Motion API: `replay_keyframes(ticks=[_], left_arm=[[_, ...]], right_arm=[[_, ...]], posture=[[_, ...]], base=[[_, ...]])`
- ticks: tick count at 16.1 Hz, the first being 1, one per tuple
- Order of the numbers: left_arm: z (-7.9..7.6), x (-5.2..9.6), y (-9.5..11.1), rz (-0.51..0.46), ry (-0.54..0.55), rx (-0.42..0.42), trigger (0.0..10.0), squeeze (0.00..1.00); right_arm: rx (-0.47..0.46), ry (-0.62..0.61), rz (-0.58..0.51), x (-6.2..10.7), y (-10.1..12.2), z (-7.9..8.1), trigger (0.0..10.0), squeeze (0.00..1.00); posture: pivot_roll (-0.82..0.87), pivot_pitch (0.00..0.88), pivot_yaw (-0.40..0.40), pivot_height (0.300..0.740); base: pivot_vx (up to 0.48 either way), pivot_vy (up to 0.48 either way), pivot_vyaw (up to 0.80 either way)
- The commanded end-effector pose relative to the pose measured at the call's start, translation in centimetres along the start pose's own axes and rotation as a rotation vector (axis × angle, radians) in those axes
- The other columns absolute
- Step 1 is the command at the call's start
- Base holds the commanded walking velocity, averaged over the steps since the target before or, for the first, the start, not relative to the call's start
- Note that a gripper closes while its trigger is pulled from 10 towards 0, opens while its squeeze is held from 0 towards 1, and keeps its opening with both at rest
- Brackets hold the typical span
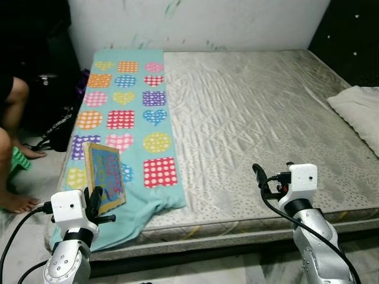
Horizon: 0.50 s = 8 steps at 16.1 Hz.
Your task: Clean up the room
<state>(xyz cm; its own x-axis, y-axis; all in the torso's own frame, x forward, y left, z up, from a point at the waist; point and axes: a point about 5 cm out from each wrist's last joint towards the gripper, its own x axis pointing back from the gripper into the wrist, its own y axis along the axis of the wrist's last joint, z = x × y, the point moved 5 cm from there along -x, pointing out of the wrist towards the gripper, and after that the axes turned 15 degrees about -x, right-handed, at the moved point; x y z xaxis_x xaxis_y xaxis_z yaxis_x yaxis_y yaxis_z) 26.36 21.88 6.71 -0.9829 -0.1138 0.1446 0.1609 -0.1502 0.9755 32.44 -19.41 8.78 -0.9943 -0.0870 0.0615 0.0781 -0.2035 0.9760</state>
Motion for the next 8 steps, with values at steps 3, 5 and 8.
replay_keyframes(ticks=[3, 5, 8], left_arm=[[-0.24, -0.25, 1.63, -0.063, -0.009, -0.002, 10.0, 0.0], [-0.47, -0.17, 1.86, -0.076, -0.02, -0.002, 10.0, 0.0], [-0.39, -0.25, 1.62, -0.061, -0.011, 0.008, 10.0, 0.0]], right_arm=[[0.01, 0.005, -0.005, -0.2, 0.18, 0.11, 10.0, 0.0], [0.013, 0.008, -0.005, -0.24, 0.16, 0.15, 10.0, 0.0], [0.014, 0.009, -0.005, -0.29, 0.18, 0.17, 10.0, 0.0]], posture=[[-0.12, 0.103, -0.005, 0.74], [-0.12, 0.103, -0.006, 0.74], [-0.12, 0.104, -0.005, 0.74]], base=[[0.0, 0.0, 0.0], [0.277, -0.137, 0.0], [0.0, -0.131, 0.0]])
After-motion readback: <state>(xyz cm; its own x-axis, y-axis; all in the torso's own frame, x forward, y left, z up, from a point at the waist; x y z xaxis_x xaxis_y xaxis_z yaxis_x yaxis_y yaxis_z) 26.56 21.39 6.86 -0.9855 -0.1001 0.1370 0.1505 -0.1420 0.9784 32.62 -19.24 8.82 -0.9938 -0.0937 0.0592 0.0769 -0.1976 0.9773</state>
